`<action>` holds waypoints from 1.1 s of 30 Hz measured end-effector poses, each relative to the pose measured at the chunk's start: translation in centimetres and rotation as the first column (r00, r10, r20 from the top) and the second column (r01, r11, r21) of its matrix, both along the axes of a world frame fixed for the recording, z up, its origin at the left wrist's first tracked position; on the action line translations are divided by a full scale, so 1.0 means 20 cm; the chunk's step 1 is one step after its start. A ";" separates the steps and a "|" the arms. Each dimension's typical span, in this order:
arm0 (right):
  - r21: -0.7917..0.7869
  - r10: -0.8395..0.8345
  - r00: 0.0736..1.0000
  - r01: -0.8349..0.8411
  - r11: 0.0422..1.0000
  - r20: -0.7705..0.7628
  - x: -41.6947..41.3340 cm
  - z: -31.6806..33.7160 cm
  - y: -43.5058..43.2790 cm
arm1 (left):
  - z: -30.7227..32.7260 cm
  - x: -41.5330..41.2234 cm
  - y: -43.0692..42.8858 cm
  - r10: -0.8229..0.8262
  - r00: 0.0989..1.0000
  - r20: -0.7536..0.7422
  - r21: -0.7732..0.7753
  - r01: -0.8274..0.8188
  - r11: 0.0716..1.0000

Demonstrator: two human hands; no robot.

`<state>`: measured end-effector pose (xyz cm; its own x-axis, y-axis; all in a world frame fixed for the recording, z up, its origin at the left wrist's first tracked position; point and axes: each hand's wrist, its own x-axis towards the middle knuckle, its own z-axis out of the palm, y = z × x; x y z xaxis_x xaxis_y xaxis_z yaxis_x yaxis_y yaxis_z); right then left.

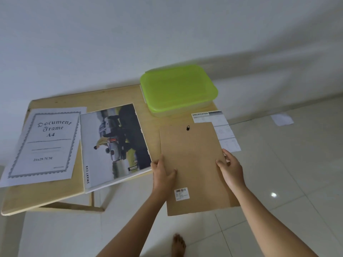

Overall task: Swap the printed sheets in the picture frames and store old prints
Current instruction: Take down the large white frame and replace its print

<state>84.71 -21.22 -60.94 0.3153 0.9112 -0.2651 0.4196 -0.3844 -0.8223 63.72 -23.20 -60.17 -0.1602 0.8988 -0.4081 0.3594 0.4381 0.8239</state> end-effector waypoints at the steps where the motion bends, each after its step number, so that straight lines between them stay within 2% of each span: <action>1: -0.002 0.029 1.000 -0.029 1.000 0.003 0.01 0.00 0.03 | 0.00 0.01 0.01 0.014 1.000 -0.011 -0.005 -0.014 1.000; 7: -0.029 0.170 0.985 -0.169 0.985 0.044 -0.01 -0.06 0.21 | -0.04 0.01 0.10 0.079 0.994 -0.073 -0.044 -0.082 0.996; 16: -0.039 0.226 0.969 -0.223 0.974 0.099 -0.09 -0.11 0.29 | -0.06 -0.01 0.10 0.164 0.978 -0.126 -0.052 -0.172 0.984; 23: -0.018 0.236 0.949 -0.238 0.971 0.210 -0.15 -0.12 0.34 | -0.10 0.00 0.11 0.215 0.956 -0.199 0.022 -0.215 0.976; 33: -0.076 0.332 0.888 -0.325 0.943 0.319 -0.18 -0.16 0.40 | -0.19 0.04 0.17 0.122 0.928 -0.353 -0.007 -0.133 0.991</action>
